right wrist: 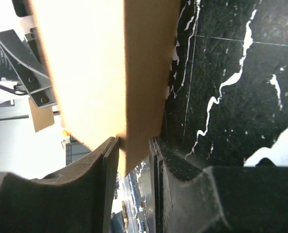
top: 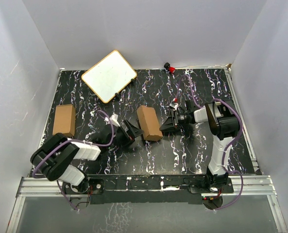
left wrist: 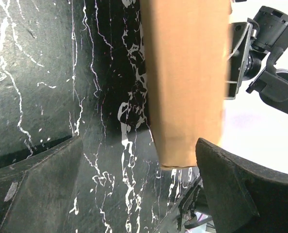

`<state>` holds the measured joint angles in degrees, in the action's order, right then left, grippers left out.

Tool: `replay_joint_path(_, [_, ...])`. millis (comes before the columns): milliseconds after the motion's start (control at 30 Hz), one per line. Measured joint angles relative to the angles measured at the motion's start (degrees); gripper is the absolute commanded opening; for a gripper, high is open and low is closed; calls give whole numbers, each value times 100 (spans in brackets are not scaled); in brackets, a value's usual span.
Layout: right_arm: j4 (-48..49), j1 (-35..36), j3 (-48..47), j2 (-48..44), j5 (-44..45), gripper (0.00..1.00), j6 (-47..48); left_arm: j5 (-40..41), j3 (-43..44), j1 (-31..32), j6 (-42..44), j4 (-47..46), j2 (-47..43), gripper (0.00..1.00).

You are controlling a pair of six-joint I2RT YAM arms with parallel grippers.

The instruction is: Fold the paper box

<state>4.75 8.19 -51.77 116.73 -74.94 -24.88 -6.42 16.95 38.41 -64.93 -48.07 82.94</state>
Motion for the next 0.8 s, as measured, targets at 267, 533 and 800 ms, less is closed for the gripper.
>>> replay_joint_path(267, [-74, 0, 0, 98, 269, 34, 140, -197, 133, -7, -251, -772, 538, 97])
replay_joint_path(533, [-74, 2, 0, 98, 269, 34, 146, -260, 201, 11, -238, -997, 573, 97])
replay_joint_path(800, [-752, -13, -317, 35, 592, 35, 793, 192, 1259, 501, 774, 365, 155, 96])
